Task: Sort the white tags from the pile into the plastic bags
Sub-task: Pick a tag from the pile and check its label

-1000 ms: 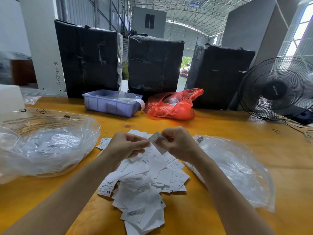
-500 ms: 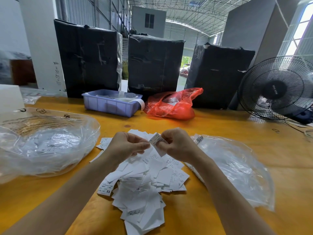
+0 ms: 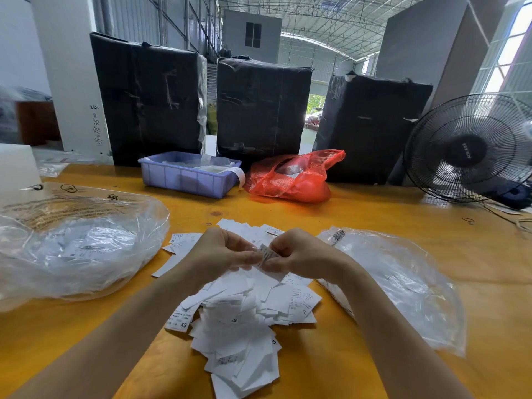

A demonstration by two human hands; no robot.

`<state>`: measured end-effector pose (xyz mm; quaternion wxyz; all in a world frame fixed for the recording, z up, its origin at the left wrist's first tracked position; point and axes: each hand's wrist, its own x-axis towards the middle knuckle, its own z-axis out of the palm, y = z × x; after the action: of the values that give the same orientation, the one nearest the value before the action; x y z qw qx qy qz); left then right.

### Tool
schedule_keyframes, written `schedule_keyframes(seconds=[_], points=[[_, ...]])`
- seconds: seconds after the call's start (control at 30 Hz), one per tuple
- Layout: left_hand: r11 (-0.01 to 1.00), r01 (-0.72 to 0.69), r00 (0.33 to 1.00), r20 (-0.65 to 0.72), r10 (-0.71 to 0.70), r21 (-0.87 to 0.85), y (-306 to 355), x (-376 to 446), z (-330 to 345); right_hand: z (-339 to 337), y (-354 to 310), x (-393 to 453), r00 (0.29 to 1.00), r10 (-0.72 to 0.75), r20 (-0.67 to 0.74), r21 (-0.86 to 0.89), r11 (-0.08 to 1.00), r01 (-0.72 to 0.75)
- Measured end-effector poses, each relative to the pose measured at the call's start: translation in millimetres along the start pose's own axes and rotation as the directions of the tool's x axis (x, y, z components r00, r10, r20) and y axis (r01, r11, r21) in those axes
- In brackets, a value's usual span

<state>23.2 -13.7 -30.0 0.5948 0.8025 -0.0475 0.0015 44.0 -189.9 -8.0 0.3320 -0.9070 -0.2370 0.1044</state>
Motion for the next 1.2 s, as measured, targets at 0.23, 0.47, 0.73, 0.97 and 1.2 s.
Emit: schedule_keyframes(seconds=[0.23, 0.47, 0.73, 0.97, 1.2], points=[[0.999, 0.004, 1.0, 0.019, -0.003, -0.032, -2.0, -2.7, 3.7, -0.4, -4.6, -1.6, 1.0, 0.021, 0.011, 0.001, 1.0, -0.021], [0.973, 0.056, 0.997, -0.034, -0.066, -0.223, -0.7, -0.9, 1.3, -2.3, -8.9, -3.3, 1.0, -0.01, 0.001, -0.042, 0.999, 0.01], [0.994, 0.051, 0.994, 0.101, -0.041, -0.098, 0.1, -5.6, 8.2, -0.6, -7.3, -2.7, 1.0, -0.012, -0.018, 0.007, 1.0, 0.012], [0.86, 0.115, 0.979, -0.087, -0.182, -0.498, 0.8, 0.0, 9.0, -4.3, -9.0, 0.7, 0.92, -0.026, -0.391, 0.278, 0.95, 0.145], [0.777, 0.14, 0.975, -0.053, -0.217, -0.614, 3.1, -3.5, 13.6, 7.5, -9.9, 5.2, 0.904, -0.082, -0.42, 0.196, 0.964, 0.179]])
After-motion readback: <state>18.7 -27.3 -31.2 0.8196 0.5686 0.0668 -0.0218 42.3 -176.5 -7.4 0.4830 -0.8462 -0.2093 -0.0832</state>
